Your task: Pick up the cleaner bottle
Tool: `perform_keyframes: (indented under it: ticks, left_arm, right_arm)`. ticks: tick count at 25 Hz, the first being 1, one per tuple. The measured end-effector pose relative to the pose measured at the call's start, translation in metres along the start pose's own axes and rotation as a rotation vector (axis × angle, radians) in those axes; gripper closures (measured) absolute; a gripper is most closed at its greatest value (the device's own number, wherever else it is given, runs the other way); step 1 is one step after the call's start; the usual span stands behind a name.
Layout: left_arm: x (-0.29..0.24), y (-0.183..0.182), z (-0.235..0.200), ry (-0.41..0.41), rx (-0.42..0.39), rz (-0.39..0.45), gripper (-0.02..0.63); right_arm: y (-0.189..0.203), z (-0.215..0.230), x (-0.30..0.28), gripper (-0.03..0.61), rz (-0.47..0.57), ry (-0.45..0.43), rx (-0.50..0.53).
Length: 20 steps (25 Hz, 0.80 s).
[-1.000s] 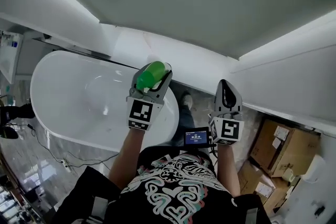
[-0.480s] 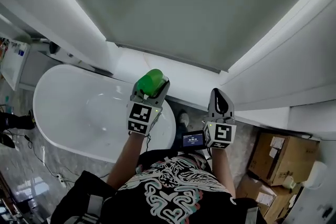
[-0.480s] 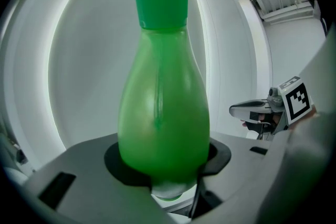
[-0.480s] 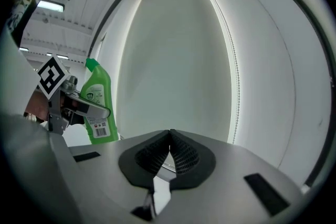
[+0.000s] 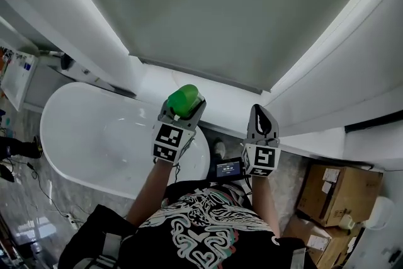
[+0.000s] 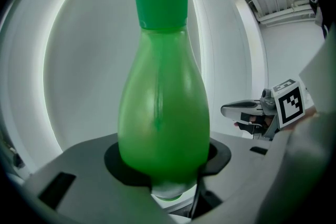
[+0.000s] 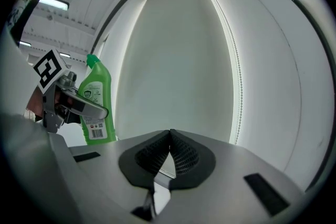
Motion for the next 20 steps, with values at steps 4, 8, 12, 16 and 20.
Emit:
perform_keyframes:
  ticks: [4, 8, 12, 16, 20]
  left_arm:
    - [0.0, 0.002, -0.004, -0.012, -0.002, -0.01, 0.41]
    - [0.001, 0.003, -0.012, -0.026, 0.006, -0.01, 0.41]
    - [0.002, 0.002, -0.015, -0.042, 0.009, -0.004, 0.41]
    - [-0.001, 0.004, -0.014, -0.048, 0.009, -0.007, 0.41]
    - [-0.001, 0.006, -0.013, -0.059, 0.015, -0.006, 0.41]
  right_arm:
    - [0.003, 0.0, -0.002, 0.552, 0.005, 0.003, -0.014]
    - [0.002, -0.002, -0.005, 0.552, 0.01, -0.003, -0.018]
    - [0.003, -0.002, -0.008, 0.552, 0.004, -0.004, -0.02]
    - [0.007, 0.0, -0.01, 0.552, 0.0, -0.012, -0.022]
    - [0.009, 0.001, -0.01, 0.552, -0.001, -0.015, -0.023]
Point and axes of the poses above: the fingertips, and each gripper's own axes: x backward along the fingers, z to its right, y out of its underside, the point moved 7 cm from there along x, backward along the fingers, and after that the axes turned 8 degrees about z, right-handed, at the moved point
